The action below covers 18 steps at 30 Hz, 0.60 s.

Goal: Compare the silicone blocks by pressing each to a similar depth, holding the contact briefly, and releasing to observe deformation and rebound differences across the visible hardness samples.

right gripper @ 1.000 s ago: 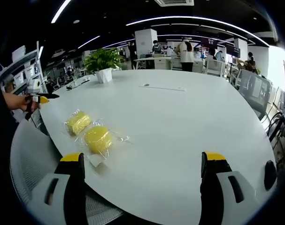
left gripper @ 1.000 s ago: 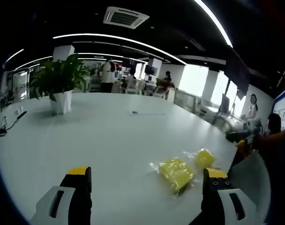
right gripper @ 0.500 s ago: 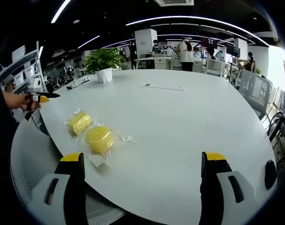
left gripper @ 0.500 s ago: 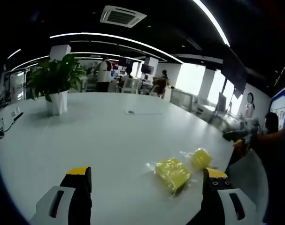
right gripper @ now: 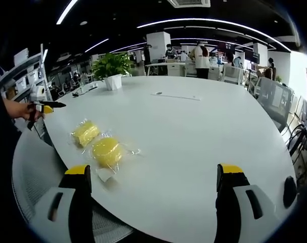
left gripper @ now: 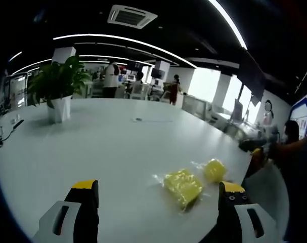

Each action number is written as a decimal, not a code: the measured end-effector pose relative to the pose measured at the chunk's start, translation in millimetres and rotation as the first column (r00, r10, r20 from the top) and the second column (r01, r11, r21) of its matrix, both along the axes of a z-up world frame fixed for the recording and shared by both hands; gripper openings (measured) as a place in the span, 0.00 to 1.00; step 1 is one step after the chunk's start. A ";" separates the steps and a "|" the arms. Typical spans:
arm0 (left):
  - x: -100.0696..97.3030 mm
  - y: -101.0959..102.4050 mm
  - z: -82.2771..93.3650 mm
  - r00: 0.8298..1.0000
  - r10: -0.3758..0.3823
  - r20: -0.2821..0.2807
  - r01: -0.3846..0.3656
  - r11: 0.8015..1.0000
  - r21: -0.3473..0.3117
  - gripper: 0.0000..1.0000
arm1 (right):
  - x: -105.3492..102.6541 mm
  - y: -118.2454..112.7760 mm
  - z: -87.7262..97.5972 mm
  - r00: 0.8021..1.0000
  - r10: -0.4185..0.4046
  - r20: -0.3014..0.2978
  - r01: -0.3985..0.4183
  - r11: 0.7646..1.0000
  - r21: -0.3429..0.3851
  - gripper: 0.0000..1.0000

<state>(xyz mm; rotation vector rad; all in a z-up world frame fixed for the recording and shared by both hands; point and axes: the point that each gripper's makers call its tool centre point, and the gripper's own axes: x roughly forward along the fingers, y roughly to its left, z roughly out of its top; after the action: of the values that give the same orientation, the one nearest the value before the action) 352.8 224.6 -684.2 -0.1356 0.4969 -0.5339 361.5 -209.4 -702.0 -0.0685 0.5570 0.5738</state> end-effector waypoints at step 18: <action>35.6 -33.9 -4.4 0.991 -0.005 -0.130 -0.014 0.989 -0.145 1.00 | -1.6 8.3 -1.6 1.000 0.013 -0.001 -0.013 1.000 0.008 0.97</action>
<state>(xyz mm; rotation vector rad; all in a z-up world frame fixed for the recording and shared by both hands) 388.4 190.7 -688.6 -0.3123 0.5849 -0.5596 359.9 -201.1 -703.6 -0.0647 0.5553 0.5888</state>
